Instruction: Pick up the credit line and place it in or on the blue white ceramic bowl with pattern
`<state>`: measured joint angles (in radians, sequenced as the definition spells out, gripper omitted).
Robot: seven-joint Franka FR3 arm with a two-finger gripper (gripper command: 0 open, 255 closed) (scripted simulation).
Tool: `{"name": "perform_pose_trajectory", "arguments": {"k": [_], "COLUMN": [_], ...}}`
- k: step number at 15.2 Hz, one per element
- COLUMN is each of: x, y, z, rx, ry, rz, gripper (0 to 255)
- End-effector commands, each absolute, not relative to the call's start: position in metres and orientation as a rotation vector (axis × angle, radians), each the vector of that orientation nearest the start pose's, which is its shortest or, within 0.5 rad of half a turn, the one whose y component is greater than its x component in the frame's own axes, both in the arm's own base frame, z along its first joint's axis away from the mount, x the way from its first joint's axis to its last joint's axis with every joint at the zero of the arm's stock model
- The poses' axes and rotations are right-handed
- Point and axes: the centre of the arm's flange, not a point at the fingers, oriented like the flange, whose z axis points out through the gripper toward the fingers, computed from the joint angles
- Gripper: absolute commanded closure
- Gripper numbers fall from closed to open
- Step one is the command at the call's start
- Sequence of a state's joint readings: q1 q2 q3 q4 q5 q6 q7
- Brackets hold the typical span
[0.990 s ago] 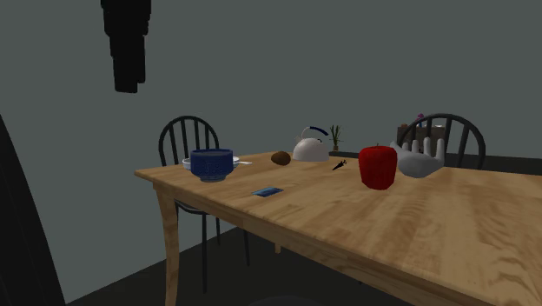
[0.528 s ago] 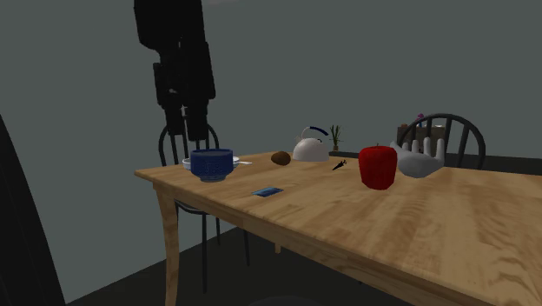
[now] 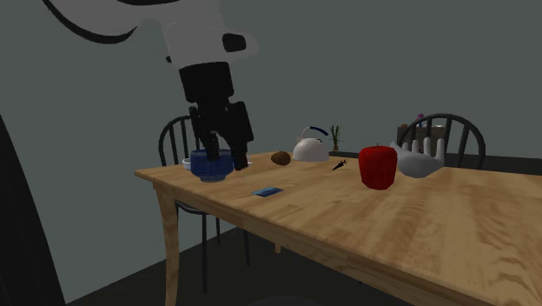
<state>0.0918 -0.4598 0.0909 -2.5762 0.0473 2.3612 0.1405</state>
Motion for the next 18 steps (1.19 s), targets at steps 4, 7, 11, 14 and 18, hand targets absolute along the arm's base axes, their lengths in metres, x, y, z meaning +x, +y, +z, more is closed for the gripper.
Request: {"name": "perform_pose_trajectory", "arguments": {"k": [4,7,11,14,18], "x": [0.449,0.473,0.507,0.533,0.562], "y": [0.105,0.122,0.146,0.165,0.186], "z": [0.411,0.395,0.376,0.363,0.351], "rx": [-3.058,-3.04,-3.012,-2.988,-2.958], "ry": [-0.077,-0.114,-0.164,-0.202,-0.244], "rz": [-0.521,-0.605,-0.716,-0.798,-0.889], "gripper": [0,0,0,0,0]}}
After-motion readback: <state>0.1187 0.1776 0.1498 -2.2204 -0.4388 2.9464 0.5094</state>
